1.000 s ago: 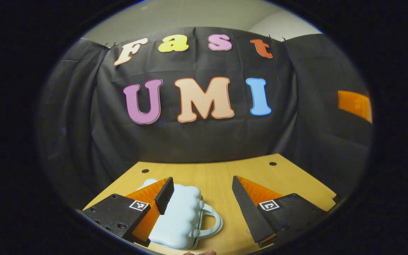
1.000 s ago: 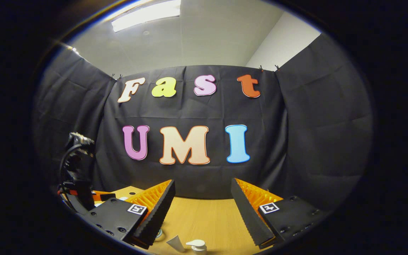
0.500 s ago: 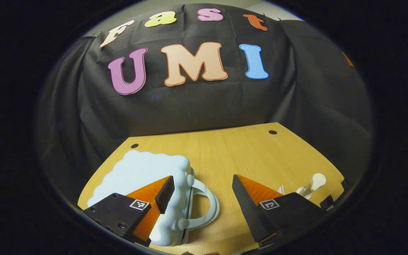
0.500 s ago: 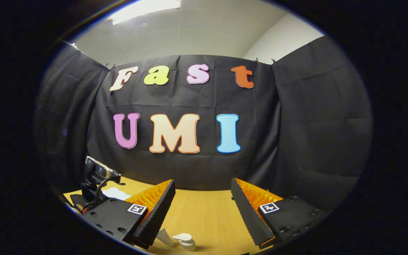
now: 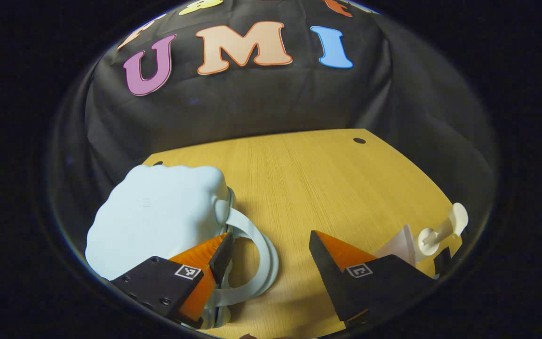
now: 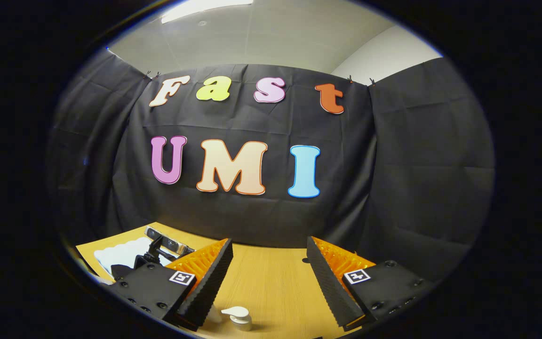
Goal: First open the suitcase, pack the skin care products into it, and then close the suitcase.
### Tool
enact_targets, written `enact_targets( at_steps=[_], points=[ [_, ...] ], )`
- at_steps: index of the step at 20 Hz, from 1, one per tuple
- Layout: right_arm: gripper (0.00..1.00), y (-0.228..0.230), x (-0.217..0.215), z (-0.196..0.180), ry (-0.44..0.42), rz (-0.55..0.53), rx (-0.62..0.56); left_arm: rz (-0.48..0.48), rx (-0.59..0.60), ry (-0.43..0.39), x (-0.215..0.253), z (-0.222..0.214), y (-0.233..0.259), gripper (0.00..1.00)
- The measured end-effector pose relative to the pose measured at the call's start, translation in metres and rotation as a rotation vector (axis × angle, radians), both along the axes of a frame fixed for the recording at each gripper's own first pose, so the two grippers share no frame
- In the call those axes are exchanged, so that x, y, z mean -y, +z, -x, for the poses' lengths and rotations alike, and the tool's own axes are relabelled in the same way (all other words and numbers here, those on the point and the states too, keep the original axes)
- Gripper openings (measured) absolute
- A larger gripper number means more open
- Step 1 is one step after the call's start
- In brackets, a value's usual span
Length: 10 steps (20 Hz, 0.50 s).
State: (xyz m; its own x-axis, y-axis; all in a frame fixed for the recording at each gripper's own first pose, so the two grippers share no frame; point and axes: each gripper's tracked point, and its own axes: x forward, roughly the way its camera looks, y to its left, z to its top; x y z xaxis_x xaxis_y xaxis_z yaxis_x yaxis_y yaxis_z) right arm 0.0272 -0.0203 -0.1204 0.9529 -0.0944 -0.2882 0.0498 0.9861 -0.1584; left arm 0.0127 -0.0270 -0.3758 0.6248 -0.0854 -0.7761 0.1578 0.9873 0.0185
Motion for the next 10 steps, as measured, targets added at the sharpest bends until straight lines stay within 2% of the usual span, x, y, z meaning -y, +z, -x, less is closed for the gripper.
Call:
enact_targets(
  at_steps=[1, 3, 10],
  points=[
    [0.99, -0.001, 0.001, -0.001, -0.004, 0.008, -0.005, 0.000, -0.013, -0.003, 0.001, 0.000, -0.004, 0.96],
    [0.99, -0.003, 0.004, -0.001, -0.012, 0.021, -0.013, 0.000, -0.037, -0.015, 0.003, -0.001, -0.015, 0.92],
    [0.99, -0.002, 0.002, -0.003, -0.017, 0.051, -0.008, 0.012, -0.145, 0.036, 0.002, 0.000, -0.036, 0.89]
  ],
)
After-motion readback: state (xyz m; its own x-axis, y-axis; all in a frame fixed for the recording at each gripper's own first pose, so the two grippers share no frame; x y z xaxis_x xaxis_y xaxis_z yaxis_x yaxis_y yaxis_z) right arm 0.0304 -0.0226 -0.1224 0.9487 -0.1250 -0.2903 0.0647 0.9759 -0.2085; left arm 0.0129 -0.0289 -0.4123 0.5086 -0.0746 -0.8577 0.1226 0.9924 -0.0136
